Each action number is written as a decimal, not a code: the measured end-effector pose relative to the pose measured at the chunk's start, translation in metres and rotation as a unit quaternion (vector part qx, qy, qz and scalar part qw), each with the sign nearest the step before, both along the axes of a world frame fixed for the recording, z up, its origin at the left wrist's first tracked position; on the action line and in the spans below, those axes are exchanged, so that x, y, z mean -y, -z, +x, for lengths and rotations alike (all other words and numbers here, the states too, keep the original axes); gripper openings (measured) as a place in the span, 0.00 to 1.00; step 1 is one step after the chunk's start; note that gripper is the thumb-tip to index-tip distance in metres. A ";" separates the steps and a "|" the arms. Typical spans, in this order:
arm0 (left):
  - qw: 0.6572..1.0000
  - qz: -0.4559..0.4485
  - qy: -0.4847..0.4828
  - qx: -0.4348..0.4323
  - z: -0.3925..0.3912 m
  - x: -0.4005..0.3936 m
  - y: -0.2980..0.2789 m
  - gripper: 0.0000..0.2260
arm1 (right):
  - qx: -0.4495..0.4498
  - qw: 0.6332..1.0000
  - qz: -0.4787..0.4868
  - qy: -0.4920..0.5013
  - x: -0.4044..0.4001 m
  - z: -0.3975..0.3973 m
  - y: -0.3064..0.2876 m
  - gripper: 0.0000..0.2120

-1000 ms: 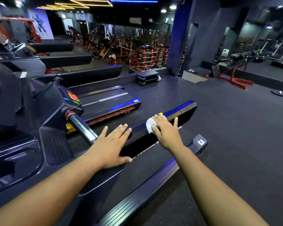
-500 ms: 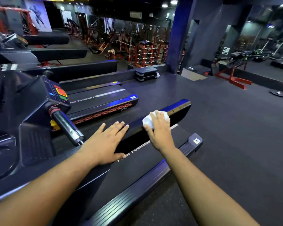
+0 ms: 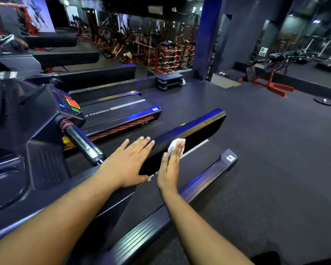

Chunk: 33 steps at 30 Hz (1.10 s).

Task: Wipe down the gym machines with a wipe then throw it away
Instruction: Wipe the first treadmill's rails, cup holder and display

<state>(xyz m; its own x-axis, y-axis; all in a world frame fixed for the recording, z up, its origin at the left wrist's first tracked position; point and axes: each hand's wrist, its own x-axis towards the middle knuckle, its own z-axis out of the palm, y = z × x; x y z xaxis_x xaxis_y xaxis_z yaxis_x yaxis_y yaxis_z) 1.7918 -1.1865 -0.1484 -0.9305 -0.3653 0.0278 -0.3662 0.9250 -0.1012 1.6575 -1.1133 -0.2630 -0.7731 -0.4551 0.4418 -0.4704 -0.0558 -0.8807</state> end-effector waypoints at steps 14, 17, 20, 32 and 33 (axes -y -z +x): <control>1.000 -0.006 0.021 0.012 0.002 0.001 -0.002 0.50 | 0.061 0.997 0.043 0.006 -0.003 -0.002 -0.009 0.29; 1.000 0.000 0.015 0.012 0.001 0.001 -0.002 0.49 | -0.095 0.992 0.056 -0.055 -0.014 0.006 -0.013 0.27; 1.000 0.003 0.000 0.025 -0.002 -0.001 -0.003 0.48 | -0.314 0.935 0.116 -0.113 -0.024 -0.032 -0.026 0.24; 0.999 0.002 -0.005 0.040 -0.107 -0.010 -0.012 0.50 | -0.427 0.870 0.183 -0.167 -0.041 -0.158 -0.071 0.18; 0.999 0.003 -0.002 0.046 -0.117 -0.010 -0.011 0.50 | -0.426 0.869 0.192 -0.166 -0.042 -0.173 -0.068 0.21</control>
<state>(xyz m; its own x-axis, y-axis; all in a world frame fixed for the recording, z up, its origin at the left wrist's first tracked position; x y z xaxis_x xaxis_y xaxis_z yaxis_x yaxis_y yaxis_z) 1.6752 -1.1766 -0.1370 -0.9272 -0.3696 -0.0602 -0.3600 0.9241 -0.1283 1.4847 -1.0712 -0.1947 -0.0394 -0.8302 0.5561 -0.9744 -0.0913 -0.2054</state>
